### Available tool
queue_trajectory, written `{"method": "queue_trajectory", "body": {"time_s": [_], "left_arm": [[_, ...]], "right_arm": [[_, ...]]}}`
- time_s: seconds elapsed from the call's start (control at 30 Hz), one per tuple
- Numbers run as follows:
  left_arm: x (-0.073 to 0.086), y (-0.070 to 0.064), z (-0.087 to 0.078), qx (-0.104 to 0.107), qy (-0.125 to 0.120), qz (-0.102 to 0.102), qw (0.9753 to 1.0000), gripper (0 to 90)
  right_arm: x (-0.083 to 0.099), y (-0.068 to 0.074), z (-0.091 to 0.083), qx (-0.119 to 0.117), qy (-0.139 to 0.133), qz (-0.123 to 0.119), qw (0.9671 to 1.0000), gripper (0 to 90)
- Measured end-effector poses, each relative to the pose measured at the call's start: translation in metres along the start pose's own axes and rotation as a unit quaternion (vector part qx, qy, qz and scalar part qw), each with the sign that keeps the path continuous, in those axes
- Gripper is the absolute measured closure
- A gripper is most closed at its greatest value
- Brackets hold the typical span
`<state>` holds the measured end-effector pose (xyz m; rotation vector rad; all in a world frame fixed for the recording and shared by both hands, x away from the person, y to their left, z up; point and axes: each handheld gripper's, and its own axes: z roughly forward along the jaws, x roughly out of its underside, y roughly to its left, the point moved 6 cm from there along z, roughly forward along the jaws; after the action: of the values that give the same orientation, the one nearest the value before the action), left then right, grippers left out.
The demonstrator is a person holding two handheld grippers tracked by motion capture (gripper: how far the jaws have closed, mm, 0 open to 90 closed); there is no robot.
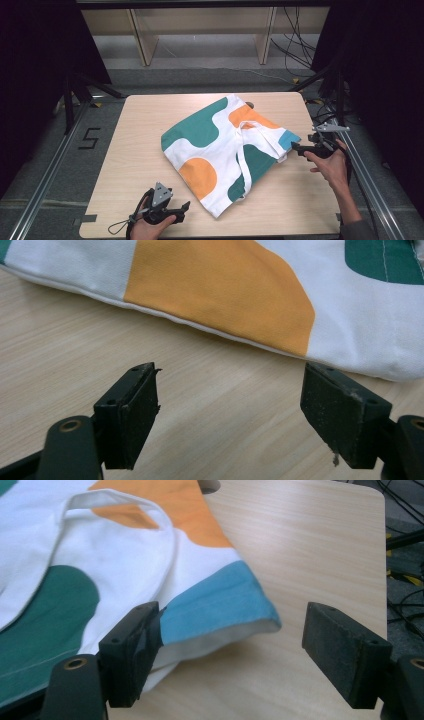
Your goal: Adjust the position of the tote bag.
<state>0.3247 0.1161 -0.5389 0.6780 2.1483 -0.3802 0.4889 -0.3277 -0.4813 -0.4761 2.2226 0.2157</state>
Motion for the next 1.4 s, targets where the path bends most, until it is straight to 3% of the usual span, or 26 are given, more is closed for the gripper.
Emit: {"method": "queue_trajectory", "body": {"time_s": [0.1,0.13,0.17,0.2,0.27,0.33,0.37,0.4,0.43,0.47,0.5,0.53,0.57,0.63,0.7,0.8,0.83,0.87,0.9,1.03,1.07,1.17,1.2,1.27,1.3,1.4], "left_arm": [[0.000,0.002,-0.002,0.004,0.004,0.015,0.9999,21.9],[0.000,0.001,-0.001,0.001,-0.003,-0.005,1.0000,21.9],[0.000,0.002,-0.002,0.000,-0.001,-0.001,1.0000,21.9],[0.000,0.003,-0.002,0.002,-0.004,-0.011,0.9999,21.9],[0.001,0.004,-0.004,0.000,0.008,0.001,1.0000,21.9],[0.000,0.003,-0.001,0.004,-0.006,-0.007,0.9999,21.9],[0.001,0.004,-0.002,0.002,0.001,-0.012,0.9999,21.9],[0.001,0.004,-0.002,0.002,0.001,-0.012,0.9999,21.7],[0.001,0.004,-0.002,0.003,0.001,-0.013,0.9999,21.7],[0.001,0.003,-0.002,0.001,0.001,-0.019,0.9998,21.4],[0.001,0.004,-0.002,0.005,-0.003,-0.021,0.9998,20.8],[0.001,0.004,-0.002,0.005,-0.003,-0.021,0.9998,20.6],[-0.001,0.005,-0.002,0.012,-0.010,-0.012,0.9998,20.4],[-0.001,0.006,-0.002,0.009,-0.009,-0.011,0.9999,20.3],[0.000,0.005,-0.001,0.013,-0.011,-0.019,0.9997,20.3],[0.001,0.007,-0.002,0.010,-0.007,-0.023,0.9997,20.2],[0.001,0.009,-0.001,0.008,-0.008,-0.022,0.9997,20.1],[0.001,0.009,-0.001,0.008,-0.008,-0.022,0.9997,20.1],[0.001,0.009,-0.002,0.004,-0.004,-0.029,0.9996,20.1],[0.002,0.012,-0.002,0.004,-0.006,-0.038,0.9992,20.6],[0.003,0.013,-0.002,0.009,-0.002,-0.042,0.9991,20.9],[0.004,0.014,-0.003,0.017,0.001,-0.046,0.9988,21.7],[0.004,0.014,-0.003,0.017,0.001,-0.046,0.9988,21.7],[0.004,0.014,-0.002,0.041,-0.003,-0.076,0.9963,21.2],[0.005,0.016,-0.002,0.041,0.004,-0.071,0.9966,20.5],[0.006,0.018,0.000,0.025,0.008,-0.076,0.9968,20.5]], "right_arm": [[-0.009,-0.005,0.021,0.005,0.015,0.004,0.9999,24.6],[-0.009,-0.005,0.021,0.005,0.015,0.004,0.9999,24.6],[-0.011,-0.005,0.027,0.004,0.019,0.013,0.9997,25.3],[-0.011,-0.007,0.037,0.002,0.036,0.027,0.9990,25.8],[-0.012,-0.010,0.042,-0.001,0.036,0.021,0.9991,25.6],[-0.013,-0.015,0.048,-0.006,0.045,0.037,0.9983,26.4],[-0.009,-0.018,0.054,-0.026,0.048,0.032,0.9980,29.5],[-0.007,-0.018,0.055,-0.032,0.067,0.049,0.9960,30.5],[-0.007,-0.018,0.055,-0.032,0.067,0.049,0.9960,30.5],[-0.003,-0.021,0.057,-0.026,0.075,0.048,0.9956,34.6],[0.002,-0.021,0.059,-0.047,0.080,0.047,0.9946,40.9],[0.002,-0.021,0.059,-0.047,0.080,0.047,0.9946,40.9],[0.005,-0.017,0.058,-0.068,0.087,0.056,0.9923,49.8],[0.008,-0.019,0.059,-0.052,0.086,0.051,0.9936,52.9],[0.012,-0.015,0.055,-0.070,0.086,0.058,0.9922,64.3],[0.013,-0.011,0.052,-0.082,0.091,0.064,0.9904,69.8],[0.013,-0.006,0.049,-0.097,0.090,0.060,0.9894,72.4],[0.013,-0.006,0.049,-0.097,0.090,0.060,0.9894,72.4],[0.013,-0.006,0.049,-0.077,0.084,0.043,0.9925,72.8],[0.019,0.006,0.039,-0.082,0.083,0.023,0.9929,73.4],[0.022,0.013,0.033,-0.092,0.098,0.043,0.9900,73.4],[0.031,0.030,0.021,-0.098,0.087,0.007,0.9913,73.4],[0.033,0.036,0.017,-0.095,0.090,0.010,0.9914,73.4],[0.035,0.039,0.016,-0.102,0.082,-0.007,0.9914,73.4],[0.040,0.042,0.010,-0.090,0.088,-0.032,0.9916,73.4],[0.044,0.050,0.006,-0.093,0.087,-0.041,0.9910,73.4]]}}
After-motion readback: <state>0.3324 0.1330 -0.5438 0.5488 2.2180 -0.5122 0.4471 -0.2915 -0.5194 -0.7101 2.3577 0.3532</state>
